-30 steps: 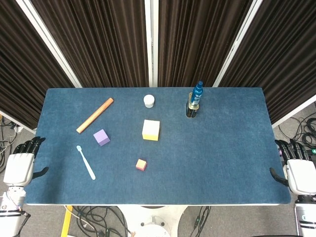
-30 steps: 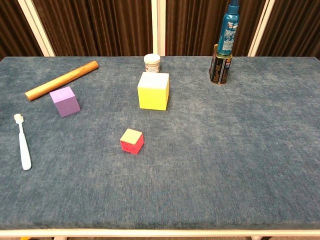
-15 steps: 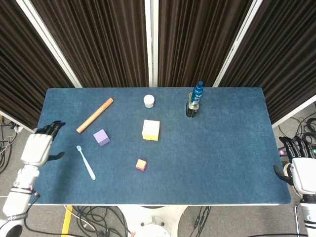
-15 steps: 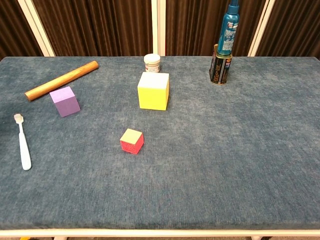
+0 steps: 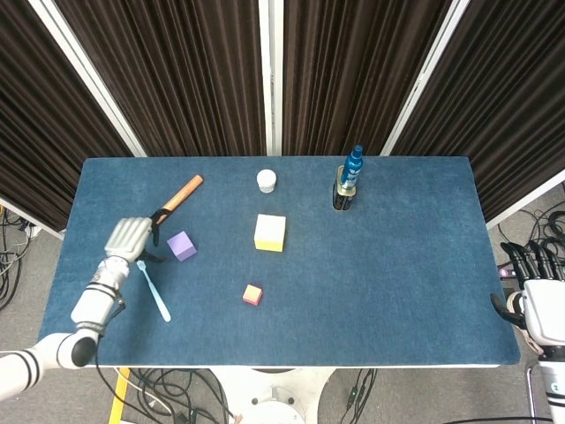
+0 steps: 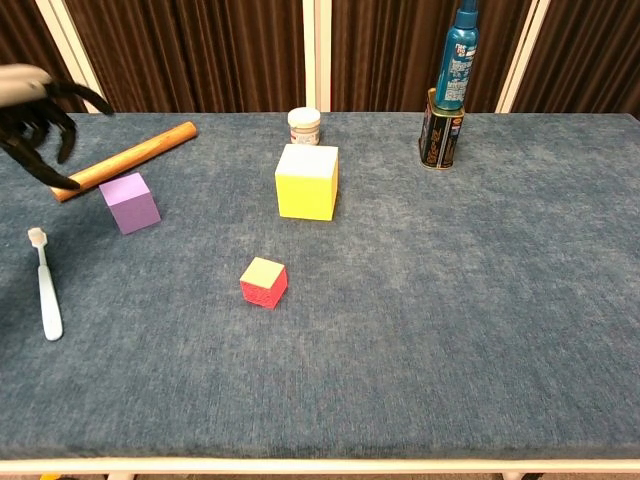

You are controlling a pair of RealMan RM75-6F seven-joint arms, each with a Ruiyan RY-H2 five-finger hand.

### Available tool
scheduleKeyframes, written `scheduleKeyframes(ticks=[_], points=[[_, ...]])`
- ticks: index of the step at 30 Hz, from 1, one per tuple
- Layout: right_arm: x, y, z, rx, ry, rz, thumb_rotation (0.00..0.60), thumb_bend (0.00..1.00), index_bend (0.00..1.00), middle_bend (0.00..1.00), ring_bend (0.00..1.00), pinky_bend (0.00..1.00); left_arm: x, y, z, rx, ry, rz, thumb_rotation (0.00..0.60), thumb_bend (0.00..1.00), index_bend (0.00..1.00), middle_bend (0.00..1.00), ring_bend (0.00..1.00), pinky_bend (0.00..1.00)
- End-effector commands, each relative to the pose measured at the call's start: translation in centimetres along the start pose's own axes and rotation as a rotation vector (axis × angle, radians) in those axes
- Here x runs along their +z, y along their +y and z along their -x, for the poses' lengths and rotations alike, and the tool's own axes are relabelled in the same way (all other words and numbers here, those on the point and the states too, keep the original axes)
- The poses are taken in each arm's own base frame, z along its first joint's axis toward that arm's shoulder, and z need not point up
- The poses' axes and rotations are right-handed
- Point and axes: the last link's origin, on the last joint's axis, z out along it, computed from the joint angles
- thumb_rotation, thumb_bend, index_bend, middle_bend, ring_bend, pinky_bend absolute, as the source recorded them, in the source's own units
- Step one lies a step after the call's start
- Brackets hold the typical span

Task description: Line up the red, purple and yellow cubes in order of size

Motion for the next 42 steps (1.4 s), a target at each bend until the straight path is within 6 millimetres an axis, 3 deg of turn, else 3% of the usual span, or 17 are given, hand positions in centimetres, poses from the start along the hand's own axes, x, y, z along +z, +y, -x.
scheduleKeyframes(ticks=[1, 15, 29, 36, 42], points=[[0.0, 0.0, 0.1, -0.002, -0.006, 0.0, 0.6, 0.17, 0.1, 0.13, 0.02, 0.09, 1.5, 1.2, 1.7, -0.007, -0.052, -0.025, 0.6, 0.0, 0.25, 0.76, 0.83, 0.96], [-0.2, 0.1, 0.4, 0.006, -0.034, 0.002, 0.6, 0.17, 0.1, 0.13, 0.02, 0.09, 2.8, 2.6, 4.2, -0.143, -0.097, -0.19, 0.6, 0.0, 0.28, 0.86, 0.92, 1.0], [-0.2, 0.3, 0.6, 0.021, -0.051, -0.005, 0.6, 0.17, 0.1, 0.13, 0.02, 0.09, 3.6, 2.4, 4.7, -0.103, -0.063, -0.274, 0.6, 0.0, 0.46, 0.91, 0.97, 1.0], [-0.1, 0.3, 0.7, 0.025, -0.054, -0.007, 0.6, 0.17, 0.1, 0.13, 0.02, 0.09, 3.5, 3.9, 3.5, -0.095, -0.03, -0.182, 0.6, 0.08, 0.52, 0.94, 0.98, 1.0], [-0.3, 0.4, 0.5, 0.021, -0.049, -0.006, 0.6, 0.17, 0.1, 0.13, 0.02, 0.09, 5.5, 7.0, 1.6, 0.012, 0.012, -0.047, 0.6, 0.09, 0.52, 0.94, 0.98, 1.0]])
